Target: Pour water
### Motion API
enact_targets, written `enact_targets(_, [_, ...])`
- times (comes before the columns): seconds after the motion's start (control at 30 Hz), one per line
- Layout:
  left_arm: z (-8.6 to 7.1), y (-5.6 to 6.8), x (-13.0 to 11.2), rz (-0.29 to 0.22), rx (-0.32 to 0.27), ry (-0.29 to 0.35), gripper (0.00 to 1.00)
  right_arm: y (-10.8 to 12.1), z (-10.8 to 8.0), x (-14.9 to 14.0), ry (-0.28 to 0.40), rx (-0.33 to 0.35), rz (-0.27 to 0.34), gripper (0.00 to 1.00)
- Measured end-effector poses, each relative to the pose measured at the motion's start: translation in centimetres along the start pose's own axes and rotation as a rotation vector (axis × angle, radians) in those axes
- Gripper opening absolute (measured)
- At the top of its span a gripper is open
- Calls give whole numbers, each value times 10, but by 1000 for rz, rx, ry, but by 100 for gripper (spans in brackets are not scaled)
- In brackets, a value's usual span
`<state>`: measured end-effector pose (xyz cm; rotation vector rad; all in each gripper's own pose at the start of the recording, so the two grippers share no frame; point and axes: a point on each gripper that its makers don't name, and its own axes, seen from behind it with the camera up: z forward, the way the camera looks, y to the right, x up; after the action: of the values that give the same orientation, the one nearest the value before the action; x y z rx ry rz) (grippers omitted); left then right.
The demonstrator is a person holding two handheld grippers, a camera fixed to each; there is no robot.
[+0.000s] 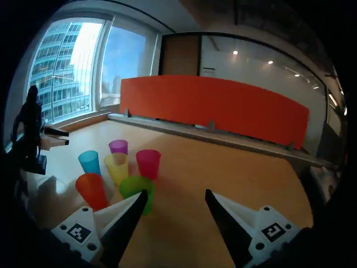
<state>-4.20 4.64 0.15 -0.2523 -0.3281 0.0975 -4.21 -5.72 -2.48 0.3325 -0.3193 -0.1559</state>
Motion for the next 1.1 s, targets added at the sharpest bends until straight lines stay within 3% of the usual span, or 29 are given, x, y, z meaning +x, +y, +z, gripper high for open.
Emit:
enact_targets(0.4, [-27, -34, 28, -99, 196, 182, 86, 36, -5, 31, 179, -238, 103, 100])
enact_targets(0.7, [-35, -35, 41, -126, 240, 257, 86, 49, -16, 49, 291, -335, 178, 100])
enact_targets(1.1, [-36, -36, 49, -116, 257, 284, 86, 59, -21, 48, 315, -394, 201, 100])
